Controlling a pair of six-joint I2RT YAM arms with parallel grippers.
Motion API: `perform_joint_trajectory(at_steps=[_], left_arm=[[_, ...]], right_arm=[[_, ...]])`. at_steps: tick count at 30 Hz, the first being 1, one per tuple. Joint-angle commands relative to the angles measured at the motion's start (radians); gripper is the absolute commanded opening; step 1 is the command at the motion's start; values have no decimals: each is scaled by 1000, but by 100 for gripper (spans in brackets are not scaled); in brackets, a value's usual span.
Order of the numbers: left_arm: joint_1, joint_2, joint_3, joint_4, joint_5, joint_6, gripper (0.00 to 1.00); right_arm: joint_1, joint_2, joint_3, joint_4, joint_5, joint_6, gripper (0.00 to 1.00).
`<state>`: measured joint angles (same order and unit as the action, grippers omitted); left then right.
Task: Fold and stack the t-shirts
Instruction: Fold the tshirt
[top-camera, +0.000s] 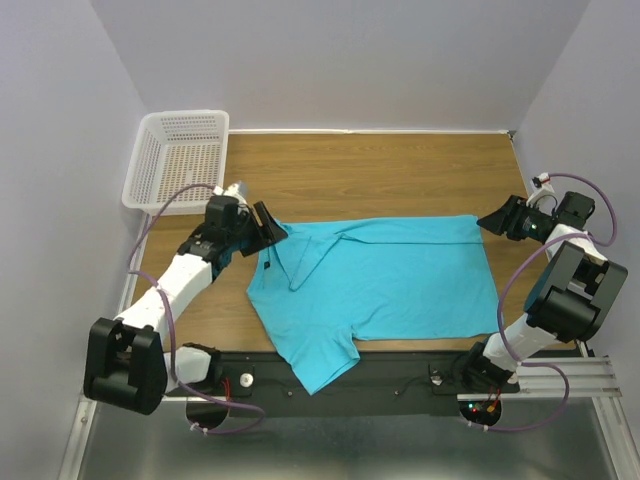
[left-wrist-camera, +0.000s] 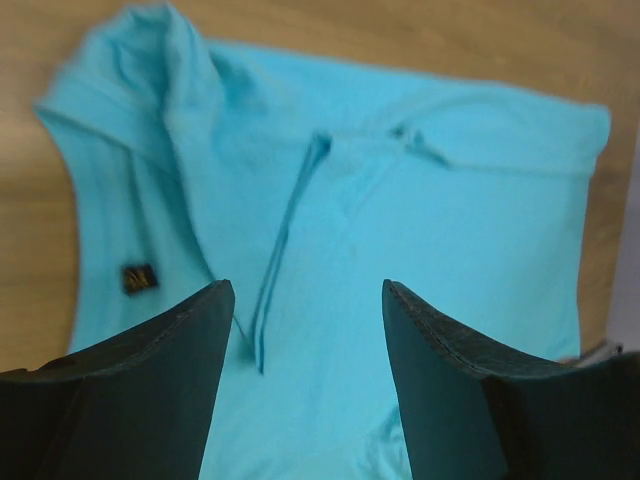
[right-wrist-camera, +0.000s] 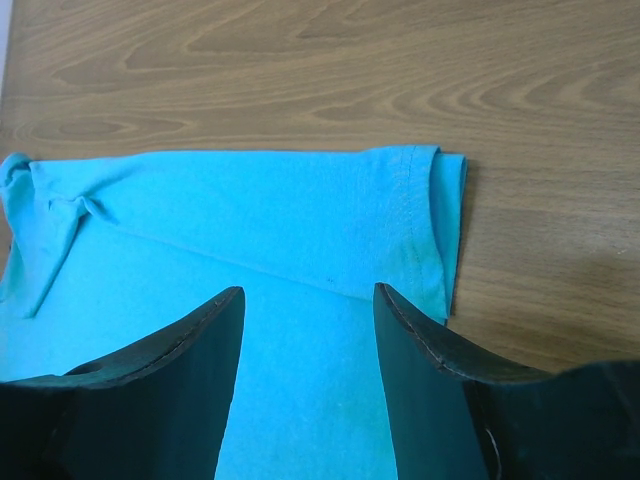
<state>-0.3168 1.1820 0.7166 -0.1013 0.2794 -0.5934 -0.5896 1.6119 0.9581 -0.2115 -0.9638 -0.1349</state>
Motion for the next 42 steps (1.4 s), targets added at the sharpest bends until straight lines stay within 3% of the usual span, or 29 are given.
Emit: perform_joint_trajectory(at_steps=[1, 6, 14, 29, 34, 36, 41, 42], left_arm=[[120, 74, 53, 159, 0, 40, 72], [150, 301, 194, 209, 52, 70, 67], [154, 484, 326, 183, 69, 76, 61], [153, 596, 356, 155, 47, 61, 51], [151, 610, 373, 157, 58, 58, 38], [151, 610, 371, 160, 63, 60, 23], [151, 594, 359, 166, 66, 56, 15], [151, 594, 357, 167, 67, 56, 15]], right_arm=[[-7, -1, 21, 0, -27, -9, 60], [-7, -7, 19, -2, -26, -11, 60], [-7, 0, 21, -3, -27, -14, 60], [-9, 3, 22, -3, -24, -14, 60], [-7, 9, 24, -5, -10, -15, 60], [-7, 22, 28, -5, 11, -9, 60], [-4, 60, 45, -37, 31, -12, 59], [0, 80, 51, -51, 36, -18, 54]])
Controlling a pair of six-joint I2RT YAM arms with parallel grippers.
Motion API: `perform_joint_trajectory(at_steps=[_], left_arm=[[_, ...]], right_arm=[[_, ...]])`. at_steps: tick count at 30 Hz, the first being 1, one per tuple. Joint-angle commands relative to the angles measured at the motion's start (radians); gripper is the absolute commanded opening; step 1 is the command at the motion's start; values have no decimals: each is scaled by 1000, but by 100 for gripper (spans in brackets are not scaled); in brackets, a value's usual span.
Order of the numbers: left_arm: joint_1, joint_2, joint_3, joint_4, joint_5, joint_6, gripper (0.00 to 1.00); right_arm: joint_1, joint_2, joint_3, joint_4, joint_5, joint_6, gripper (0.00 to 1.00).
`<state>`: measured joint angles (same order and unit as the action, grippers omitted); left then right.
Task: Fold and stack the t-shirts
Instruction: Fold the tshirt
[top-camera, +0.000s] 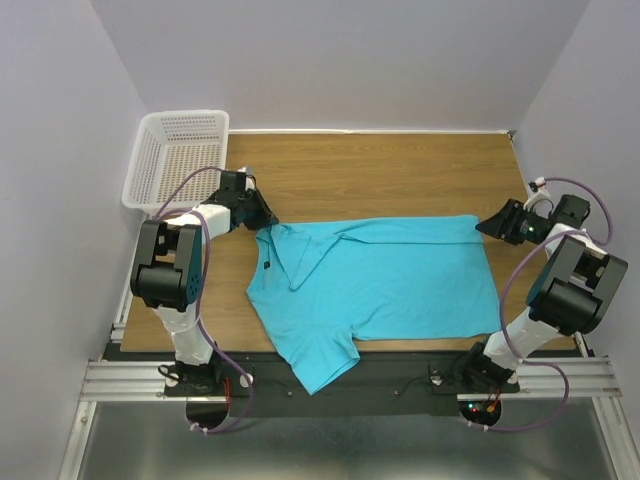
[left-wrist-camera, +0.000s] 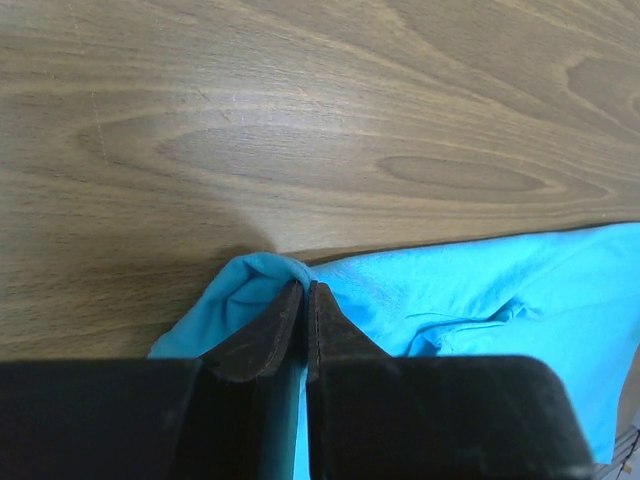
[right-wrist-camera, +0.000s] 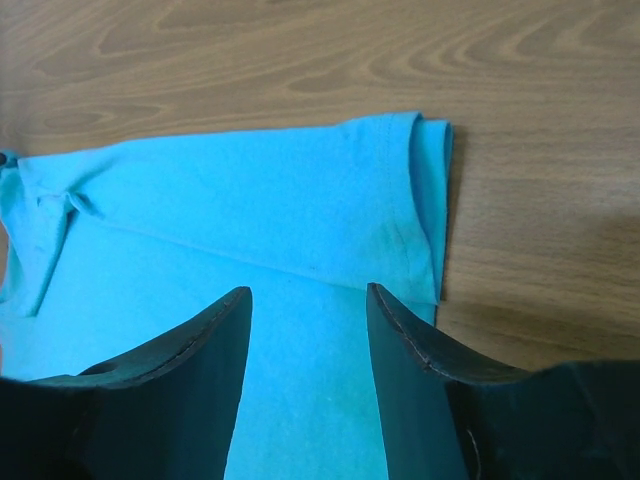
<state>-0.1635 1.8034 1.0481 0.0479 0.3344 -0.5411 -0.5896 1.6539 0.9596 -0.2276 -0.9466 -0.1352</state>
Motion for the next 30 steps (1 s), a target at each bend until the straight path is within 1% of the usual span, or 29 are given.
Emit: perform_joint_trajectory(at_steps=[1, 2, 3, 4, 6, 7, 10, 14, 16, 17, 18, 25, 30], left_arm=[[-1, -29, 23, 18, 12, 6, 14], [-2, -30, 24, 18, 14, 7, 12], [-2, -32, 24, 18, 12, 7, 10], [-2, -32, 23, 18, 14, 7, 10], [-1, -32, 23, 23, 15, 6, 9], [-2, -32, 24, 23, 18, 6, 9], [-2, -29, 27, 24, 23, 6, 5], [-2, -38, 26, 26, 29, 7, 3], [-2, -44, 26, 26, 28, 6, 3], [-2, -45, 24, 27, 29, 7, 1], [-2, -47, 23, 30, 32, 6, 1], [-2, -52, 18, 32, 37, 6, 0], [-2, -56, 15, 41, 45, -2, 0]], right_arm=[[1, 38, 54, -45, 19, -21, 54], [5, 56, 60, -58, 22, -29, 49], [7, 64, 65, -78, 29, -33, 45], [13, 79, 71, -87, 55, -34, 44], [13, 93, 80, -88, 84, -30, 44], [14, 99, 93, -90, 119, -27, 46], [27, 139, 123, -88, 169, -20, 47], [76, 181, 159, -87, 274, -21, 50], [86, 185, 165, -85, 299, -24, 51], [99, 185, 168, -84, 325, -21, 52], [109, 193, 174, -84, 350, -20, 53], [145, 218, 160, -87, 396, -18, 52], [152, 207, 142, -98, 459, -32, 49]])
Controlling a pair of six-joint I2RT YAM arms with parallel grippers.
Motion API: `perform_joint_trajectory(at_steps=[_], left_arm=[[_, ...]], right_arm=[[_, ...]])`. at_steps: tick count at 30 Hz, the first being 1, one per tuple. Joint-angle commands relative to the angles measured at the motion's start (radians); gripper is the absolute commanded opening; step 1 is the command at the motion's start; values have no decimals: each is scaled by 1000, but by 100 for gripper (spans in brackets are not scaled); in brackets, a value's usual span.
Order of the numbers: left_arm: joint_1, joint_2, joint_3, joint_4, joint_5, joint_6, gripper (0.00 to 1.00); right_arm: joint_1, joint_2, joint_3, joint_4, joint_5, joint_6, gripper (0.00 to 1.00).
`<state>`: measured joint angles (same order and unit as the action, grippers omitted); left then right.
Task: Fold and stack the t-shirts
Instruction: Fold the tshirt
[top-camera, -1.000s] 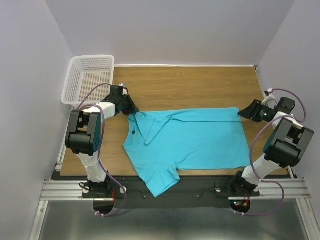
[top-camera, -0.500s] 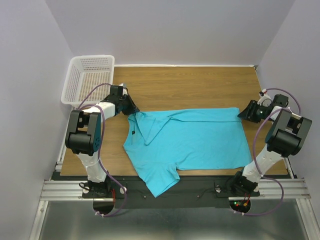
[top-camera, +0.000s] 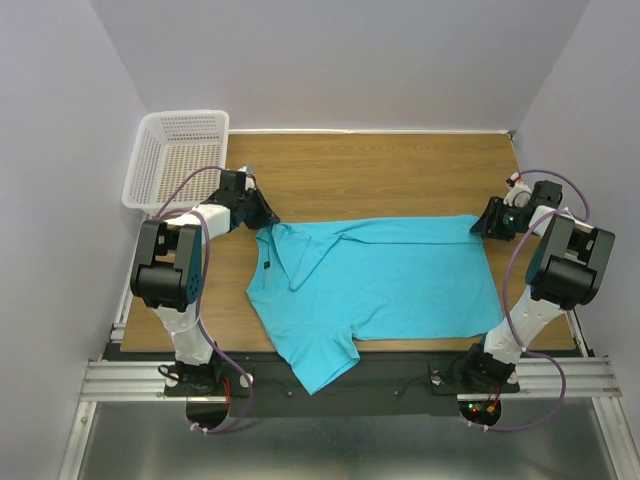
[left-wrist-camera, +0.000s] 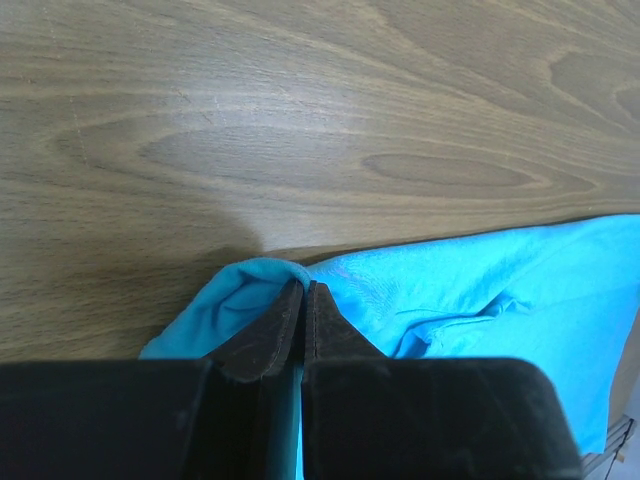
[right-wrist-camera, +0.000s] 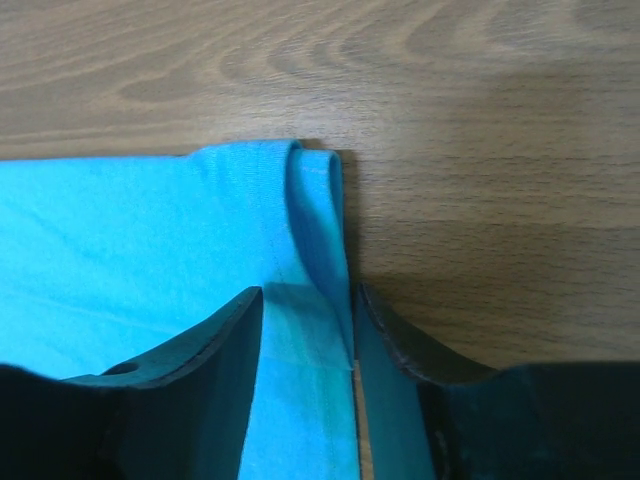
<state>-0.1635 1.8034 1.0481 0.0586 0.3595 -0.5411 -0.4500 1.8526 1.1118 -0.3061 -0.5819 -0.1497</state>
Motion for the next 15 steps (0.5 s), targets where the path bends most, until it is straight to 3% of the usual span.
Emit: perform_joint_trajectory(at_steps=[1, 13, 15], left_arm=[[-2, -55, 15, 32, 19, 0, 0], [-2, -64, 3, 41, 22, -8, 0], [-1, -65, 1, 43, 21, -11, 0]], right_arm=[[13, 10, -13, -21, 102, -22, 46], [20, 51, -1, -116, 53, -71, 29], [20, 56, 0, -120, 53, -74, 21]])
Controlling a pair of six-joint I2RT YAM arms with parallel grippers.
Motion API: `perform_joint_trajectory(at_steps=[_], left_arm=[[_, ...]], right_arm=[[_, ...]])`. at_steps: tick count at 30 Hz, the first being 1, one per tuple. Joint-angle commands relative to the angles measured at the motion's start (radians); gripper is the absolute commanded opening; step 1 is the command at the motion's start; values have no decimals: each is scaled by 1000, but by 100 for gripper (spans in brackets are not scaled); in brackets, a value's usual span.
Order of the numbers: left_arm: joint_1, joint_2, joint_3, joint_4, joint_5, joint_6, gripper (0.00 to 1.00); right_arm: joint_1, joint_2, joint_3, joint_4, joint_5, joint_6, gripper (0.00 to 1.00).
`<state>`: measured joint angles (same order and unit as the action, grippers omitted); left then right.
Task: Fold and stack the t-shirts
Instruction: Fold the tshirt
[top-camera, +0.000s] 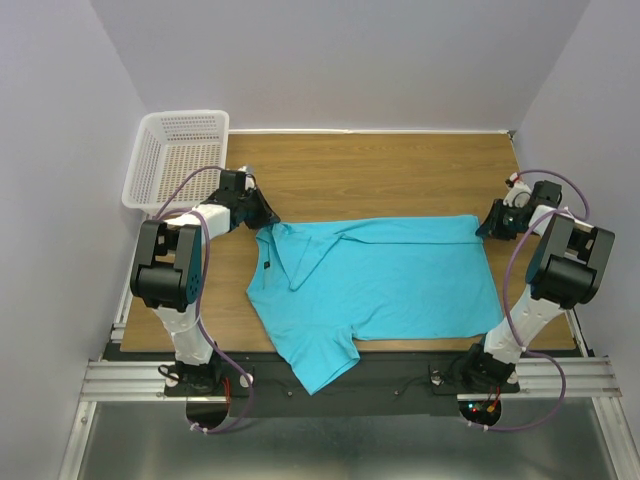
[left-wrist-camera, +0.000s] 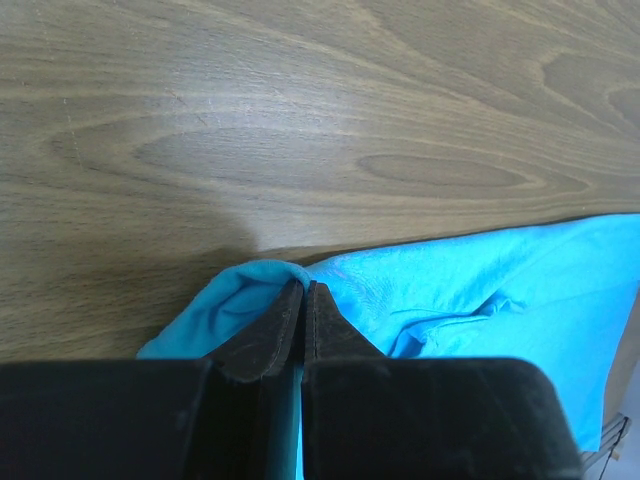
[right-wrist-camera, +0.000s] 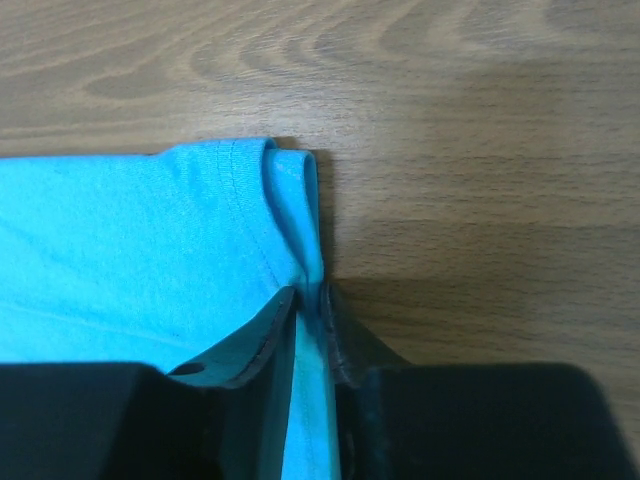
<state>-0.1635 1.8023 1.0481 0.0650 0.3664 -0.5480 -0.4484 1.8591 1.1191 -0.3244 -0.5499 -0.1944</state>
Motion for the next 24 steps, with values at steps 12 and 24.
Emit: perform_joint_trajectory(at_steps=[12, 24], left_arm=[[1, -159, -45, 25, -79, -13, 0], [4, -155, -91, -8, -211, -41, 0]], right_arm=[[19, 51, 2, -100, 59, -27, 1], [19, 49, 8, -97, 74, -23, 1]])
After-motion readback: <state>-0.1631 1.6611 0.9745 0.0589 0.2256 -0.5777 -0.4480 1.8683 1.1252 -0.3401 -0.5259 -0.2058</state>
